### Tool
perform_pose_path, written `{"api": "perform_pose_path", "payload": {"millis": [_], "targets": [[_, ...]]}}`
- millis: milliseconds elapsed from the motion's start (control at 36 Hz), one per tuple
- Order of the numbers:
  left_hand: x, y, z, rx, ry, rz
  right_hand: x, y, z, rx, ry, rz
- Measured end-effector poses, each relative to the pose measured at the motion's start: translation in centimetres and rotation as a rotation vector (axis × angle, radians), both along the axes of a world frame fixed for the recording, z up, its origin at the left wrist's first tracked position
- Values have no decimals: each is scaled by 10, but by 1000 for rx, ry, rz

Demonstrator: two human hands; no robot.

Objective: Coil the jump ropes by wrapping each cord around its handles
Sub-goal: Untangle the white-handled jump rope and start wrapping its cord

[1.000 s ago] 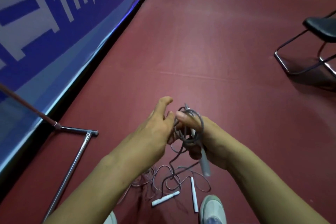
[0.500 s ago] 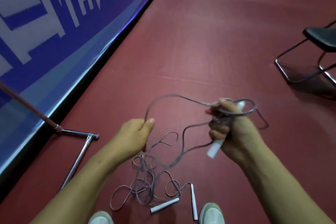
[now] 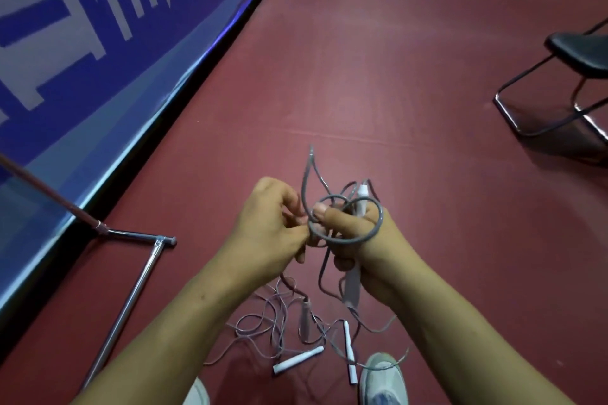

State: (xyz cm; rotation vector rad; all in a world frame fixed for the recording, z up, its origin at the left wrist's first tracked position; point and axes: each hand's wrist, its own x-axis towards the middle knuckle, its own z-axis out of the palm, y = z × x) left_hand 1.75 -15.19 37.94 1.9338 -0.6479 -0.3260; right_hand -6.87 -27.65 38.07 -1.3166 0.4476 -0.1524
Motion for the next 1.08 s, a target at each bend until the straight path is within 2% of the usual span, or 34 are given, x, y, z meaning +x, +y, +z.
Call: {"api": "perform_pose_path", "payload": {"millis": [56,167,250,306,361,472,611,722,806,861,944,1000,1028,1056,1083], "targets": [[-2,4,3,-37,160,-16,1,-6,1,64,-6,-100],[2,17,-12,80,485,-256,-2,-32,16,284,-125,-205],[11,31,-23,474,289,-470,-6,-59,29,440,-272,-312],[13,38,-32,623,230,-509,-11,-72,34,463,-307,-351],[9,40,-39,541,342,-476,-14,-77,33,463,-284,-342],[1,32,-43,211,637,-378,-10,-66,23,386,-192,-318],[4,22,-44,155,758,-171,-7,-66,7,-203,96,-279],[18,19,-32,-177,777,120,-11,-73,-6,-500,415,-39],[35,21,-25,-499,838,351,-15,-82,-17,-656,554,132],[45,26,-20,-634,855,426,-15,-87,-20,-902,607,254],[48,31,-12,-730,827,440,-15,-88,-15,-1151,680,217],[41,26,-4,-740,805,390,-16,-84,-10,-1177,714,133],[36,23,1,-721,788,353,-16,-83,-7,-1125,708,101],[30,19,4,-680,763,312,-16,-80,-4,-948,659,59],[24,17,8,-621,734,266,-16,-74,0,-681,587,11]]}}
